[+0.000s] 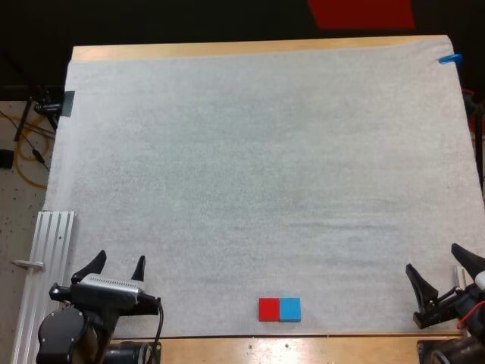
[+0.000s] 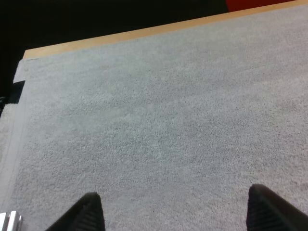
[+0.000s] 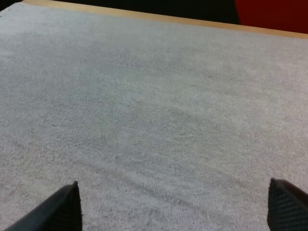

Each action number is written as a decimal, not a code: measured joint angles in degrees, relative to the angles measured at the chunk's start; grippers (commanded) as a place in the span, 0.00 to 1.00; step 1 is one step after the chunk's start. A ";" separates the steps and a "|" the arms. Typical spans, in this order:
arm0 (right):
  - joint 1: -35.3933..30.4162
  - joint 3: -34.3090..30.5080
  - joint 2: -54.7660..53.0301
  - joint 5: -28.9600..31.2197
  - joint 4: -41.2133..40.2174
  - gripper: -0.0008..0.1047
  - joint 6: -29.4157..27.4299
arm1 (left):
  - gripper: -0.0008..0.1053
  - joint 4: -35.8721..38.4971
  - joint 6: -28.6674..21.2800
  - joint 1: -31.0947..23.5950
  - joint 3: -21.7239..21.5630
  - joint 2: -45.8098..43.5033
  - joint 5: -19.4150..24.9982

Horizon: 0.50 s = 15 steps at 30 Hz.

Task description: Stack red cube on blue cube

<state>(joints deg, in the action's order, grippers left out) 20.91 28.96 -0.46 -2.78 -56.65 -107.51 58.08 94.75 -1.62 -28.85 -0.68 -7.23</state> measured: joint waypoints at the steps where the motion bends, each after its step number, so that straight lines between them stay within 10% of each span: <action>1: 0.00 0.00 0.00 0.00 0.00 0.72 0.00 | 0.59 0.00 0.00 0.00 0.00 0.00 0.00; 15: 0.00 0.00 0.00 -1.71 0.00 0.72 0.00 | 0.59 0.05 -0.32 0.00 -1.01 0.00 -6.63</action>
<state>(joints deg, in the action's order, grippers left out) 20.91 28.96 -0.46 -4.49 -56.65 -107.51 58.13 94.43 -1.62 -29.86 -0.68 -13.86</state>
